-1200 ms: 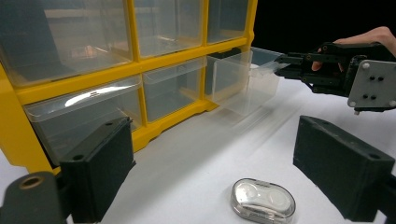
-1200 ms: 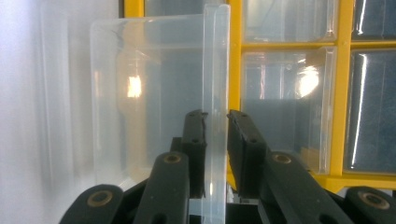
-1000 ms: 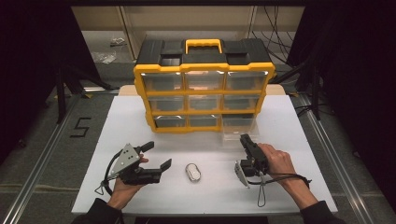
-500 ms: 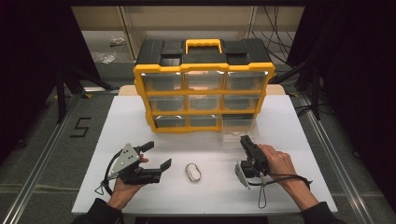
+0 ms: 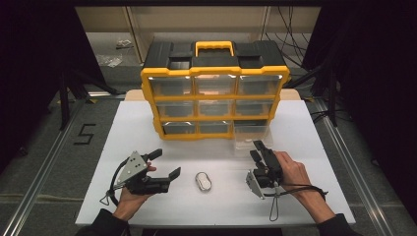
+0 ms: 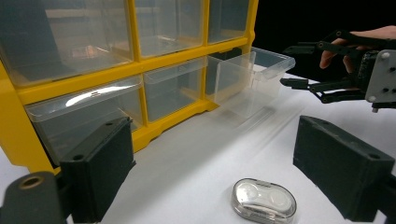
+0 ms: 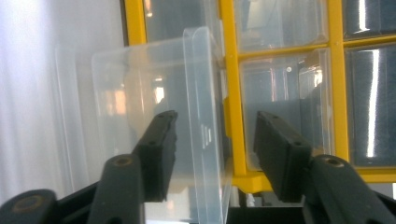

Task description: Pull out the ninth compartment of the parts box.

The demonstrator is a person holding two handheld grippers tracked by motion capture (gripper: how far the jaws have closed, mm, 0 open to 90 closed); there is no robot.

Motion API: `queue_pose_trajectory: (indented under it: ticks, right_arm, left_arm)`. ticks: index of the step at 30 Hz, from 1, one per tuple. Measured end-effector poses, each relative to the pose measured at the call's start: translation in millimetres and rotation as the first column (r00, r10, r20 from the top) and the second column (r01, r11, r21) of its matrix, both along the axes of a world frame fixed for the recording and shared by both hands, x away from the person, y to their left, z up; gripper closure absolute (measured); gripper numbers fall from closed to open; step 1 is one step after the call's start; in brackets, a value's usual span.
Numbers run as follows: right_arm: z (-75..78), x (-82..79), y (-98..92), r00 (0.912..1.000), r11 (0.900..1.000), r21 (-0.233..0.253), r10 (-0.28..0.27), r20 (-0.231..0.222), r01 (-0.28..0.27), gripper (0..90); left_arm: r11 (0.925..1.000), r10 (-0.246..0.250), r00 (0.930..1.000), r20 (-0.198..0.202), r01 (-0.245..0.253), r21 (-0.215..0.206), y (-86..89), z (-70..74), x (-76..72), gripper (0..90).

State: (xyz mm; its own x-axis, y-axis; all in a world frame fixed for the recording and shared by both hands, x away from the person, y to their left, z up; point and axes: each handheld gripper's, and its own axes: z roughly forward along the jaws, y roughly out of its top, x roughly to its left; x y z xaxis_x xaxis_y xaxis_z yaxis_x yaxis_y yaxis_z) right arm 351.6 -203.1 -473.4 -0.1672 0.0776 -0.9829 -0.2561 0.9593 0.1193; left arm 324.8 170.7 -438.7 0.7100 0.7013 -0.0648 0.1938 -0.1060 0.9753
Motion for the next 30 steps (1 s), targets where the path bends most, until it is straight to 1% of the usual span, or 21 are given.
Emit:
queue_pose_trajectory:
  ticks: [1, 2, 3, 4, 7, 12, 13, 16, 19, 20, 22, 26, 27, 28, 30]
  right_arm:
    - [0.6, -0.5, 0.2, 1.0, 1.0, 0.007, 0.001, 0.0, -0.001, 47.2]
    - [1.2, -1.1, 0.9, 0.9999, 1.0, 0.022, 0.005, -0.012, -0.005, 46.1]
    - [1.3, -2.5, 2.0, 0.9996, 0.998, 0.063, 0.005, -0.028, -0.004, 45.4]
    - [3.1, -2.4, 2.9, 0.9993, 0.997, 0.074, 0.016, -0.033, -0.013, 44.5]
    - [4.7, -4.9, 5.6, 0.9977, 0.989, 0.144, 0.025, -0.063, -0.016, 41.4]
    - [7.6, -6.3, 7.1, 0.9951, 0.978, 0.209, 0.03, -0.094, -0.009, 38.5]
    - [8.1, -6.8, 7.5, 0.9951, 0.973, 0.233, 0.024, -0.096, -0.001, 37.4]
    - [10.3, -7.2, 8.2, 0.9935, 0.96, 0.279, 0.026, -0.111, 0.006, 35.2]
    - [12.0, -7.5, 8.8, 0.991, 0.95, 0.311, 0.027, -0.131, 0.016, 33.0]
    - [12.6, -7.6, 8.7, 0.9901, 0.95, 0.313, 0.028, -0.137, 0.016, 32.6]
    - [13.6, -8.0, 9.1, 0.9879, 0.941, 0.337, 0.028, -0.152, 0.025, 31.7]
    - [16.8, -8.0, 9.4, 0.981, 0.916, 0.399, 0.043, -0.189, 0.037, 30.6]
    - [17.6, -7.9, 9.3, 0.9794, 0.913, 0.407, 0.045, -0.197, 0.04, 30.4]
    - [18.6, -7.9, 9.3, 0.9761, 0.905, 0.422, 0.048, -0.212, 0.047, 30.1]
    - [19.9, -7.7, 9.4, 0.9726, 0.896, 0.441, 0.054, -0.226, 0.053, 29.5]
  left_arm:
    - [1.0, 0.0, 1.0, 0.0, 0.0, 0.0, 0.0, 0.0, 0.0, 11.7]
    - [1.0, 0.0, 1.0, 0.001, 0.0, 0.0, 0.0, 0.0, -0.1, 11.7]
    - [1.0, 0.0, 1.0, 0.0, 0.0, 0.0, 0.0, 0.0, 0.0, 11.7]
    - [1.0, 0.0, 1.0, 0.0, 0.0, -0.001, 0.1, 0.0, 0.0, 11.7]
    - [1.0, 0.0, 1.0, 0.001, 0.0, 0.0, 0.0, 0.0, -0.1, 11.7]
    - [1.0, 0.0, 1.0, 0.0, 0.0, 0.0, -0.1, 0.0, 0.0, 11.7]
    - [1.0, 0.0, 1.0, 0.001, 0.0, 0.0, -0.1, 0.0, 0.0, 11.7]
    - [1.0, 0.001, 1.0, 0.0, -0.001, 0.0, -0.2, 0.0, 0.1, 11.7]
    - [1.0, 0.0, 1.0, 0.001, 0.0, 0.001, -0.3, 0.0, 0.0, 11.7]
    - [1.0, -0.001, 1.0, 0.001, 0.001, 0.0, -0.3, 0.0, 0.0, 11.7]
    - [1.0, 0.0, 1.0, 0.001, 0.0, 0.0, -0.2, 0.0, 0.0, 11.7]
    - [1.0, 0.0, 1.0, 0.002, 0.0, 0.001, -0.3, 0.1, -0.1, 11.7]
    - [1.0, 0.0, 1.0, 0.002, 0.0, 0.001, -0.3, 0.0, -0.1, 11.7]
    - [1.0, -0.001, 1.0, 0.002, 0.001, 0.001, -0.3, 0.0, 0.0, 11.7]
    - [1.0, 0.0, 1.0, 0.002, 0.0, 0.0, -0.5, 0.0, 0.2, 11.7]
